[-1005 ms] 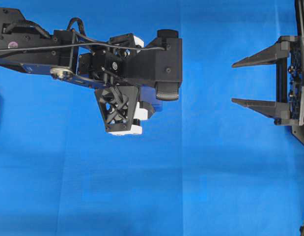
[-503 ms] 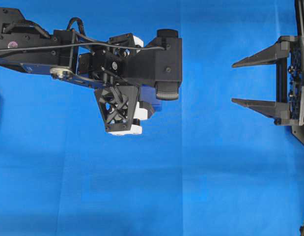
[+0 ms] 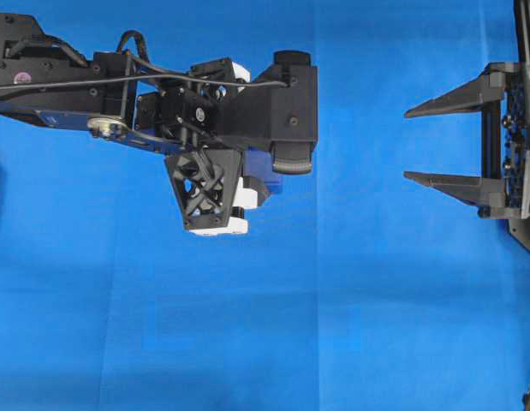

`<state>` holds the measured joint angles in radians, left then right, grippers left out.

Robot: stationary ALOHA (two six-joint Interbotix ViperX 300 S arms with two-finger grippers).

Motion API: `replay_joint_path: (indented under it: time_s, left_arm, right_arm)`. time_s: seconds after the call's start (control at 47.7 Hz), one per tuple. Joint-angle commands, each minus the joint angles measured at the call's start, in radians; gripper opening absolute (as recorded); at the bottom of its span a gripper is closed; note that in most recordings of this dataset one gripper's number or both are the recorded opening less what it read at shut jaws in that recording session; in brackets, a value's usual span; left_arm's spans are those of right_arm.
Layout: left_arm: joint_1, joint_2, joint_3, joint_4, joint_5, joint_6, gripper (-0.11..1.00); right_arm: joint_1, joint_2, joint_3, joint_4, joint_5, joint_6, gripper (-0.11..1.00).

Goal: Handover the blue block to the right arm after grasping it with the left arm, then place it in the designated position.
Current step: 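Lift the blue cube with the left gripper, then rotate the left gripper to hold the cube up toward the right arm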

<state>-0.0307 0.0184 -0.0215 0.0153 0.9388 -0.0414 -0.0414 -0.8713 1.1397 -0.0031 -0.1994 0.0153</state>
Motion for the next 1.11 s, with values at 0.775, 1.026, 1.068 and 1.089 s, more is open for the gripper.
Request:
replay_joint_path:
  time_s: [0.775,1.026,1.068,1.089]
  left_arm:
    - [-0.002,-0.19,0.245,0.002,-0.411,-0.008,0.49]
    - [-0.006,-0.354,0.522,0.002,-0.793,-0.008,0.48]
    - [-0.006,-0.374,0.563,0.0,-0.856,-0.008,0.48]
    - [-0.006,-0.383,0.581,0.0,-0.884,-0.008,0.49]
  right_arm:
    - [-0.002,0.0,-0.029,0.003,0.011,0.0,0.97]
    - [0.0,0.0,-0.032,0.002,0.009,-0.002,0.97]
    - [-0.002,0.0,-0.034,0.002,0.009,-0.002,0.97]
    - [-0.002,0.0,-0.035,0.002,0.009,-0.002,0.97]
